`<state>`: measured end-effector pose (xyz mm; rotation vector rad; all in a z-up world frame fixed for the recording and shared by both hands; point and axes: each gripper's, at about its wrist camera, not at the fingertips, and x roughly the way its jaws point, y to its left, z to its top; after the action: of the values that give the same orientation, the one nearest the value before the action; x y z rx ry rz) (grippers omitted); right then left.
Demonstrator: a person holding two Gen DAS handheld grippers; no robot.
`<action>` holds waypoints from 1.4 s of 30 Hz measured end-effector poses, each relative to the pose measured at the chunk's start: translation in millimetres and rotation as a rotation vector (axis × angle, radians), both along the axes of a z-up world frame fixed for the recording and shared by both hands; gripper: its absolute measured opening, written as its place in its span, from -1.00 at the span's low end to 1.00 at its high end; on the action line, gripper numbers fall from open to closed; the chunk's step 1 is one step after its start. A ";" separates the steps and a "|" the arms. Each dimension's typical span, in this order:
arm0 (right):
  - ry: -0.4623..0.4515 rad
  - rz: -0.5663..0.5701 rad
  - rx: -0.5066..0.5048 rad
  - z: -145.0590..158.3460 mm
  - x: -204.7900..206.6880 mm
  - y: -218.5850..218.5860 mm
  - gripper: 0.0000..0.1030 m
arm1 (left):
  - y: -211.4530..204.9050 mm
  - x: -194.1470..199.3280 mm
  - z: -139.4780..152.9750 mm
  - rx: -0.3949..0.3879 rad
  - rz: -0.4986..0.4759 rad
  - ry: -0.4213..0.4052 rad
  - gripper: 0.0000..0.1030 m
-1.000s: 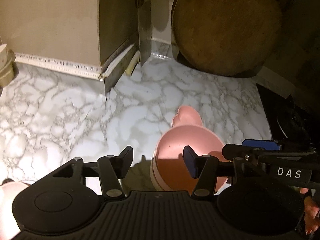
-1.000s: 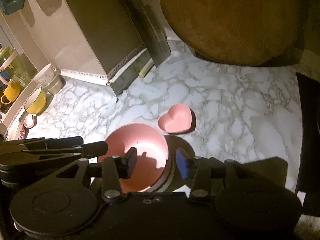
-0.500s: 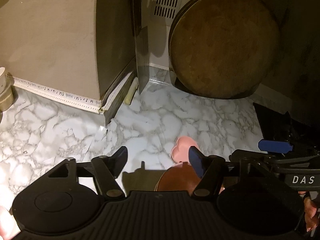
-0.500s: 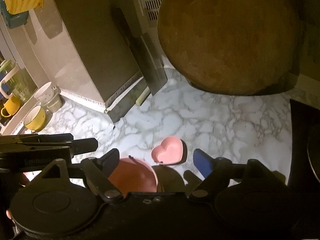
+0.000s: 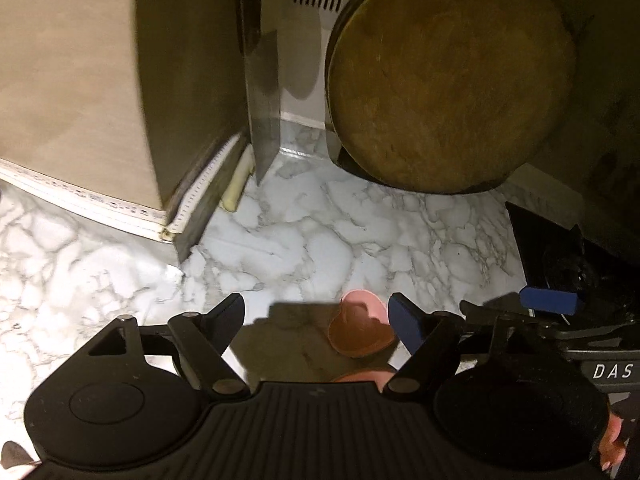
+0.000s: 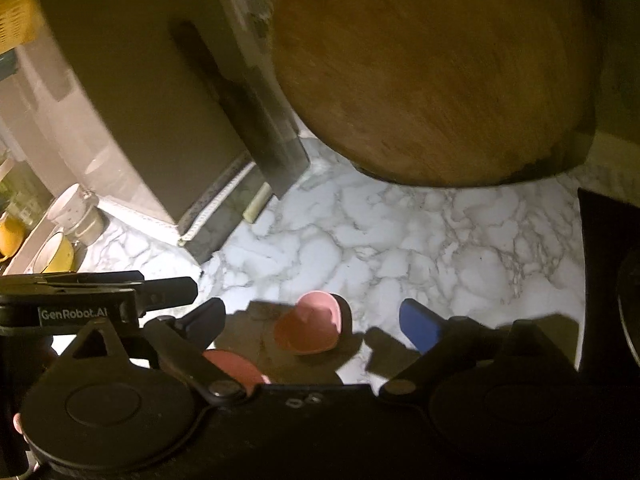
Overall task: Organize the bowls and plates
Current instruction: 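Move both open grippers toward the pink heart-shaped dish, then close both grippers on the rim of the pink heart dish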
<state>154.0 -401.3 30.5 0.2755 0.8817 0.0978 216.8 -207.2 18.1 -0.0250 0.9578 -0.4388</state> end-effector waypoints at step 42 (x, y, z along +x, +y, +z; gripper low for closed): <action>0.243 0.062 0.114 -111.2 60.7 -5.9 -0.77 | -60.3 74.0 -104.8 0.105 -0.168 0.278 -0.49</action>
<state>214.7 -407.1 -80.7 0.3722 1.1285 0.1750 290.8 -267.6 -86.7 0.0923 1.2609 -0.5481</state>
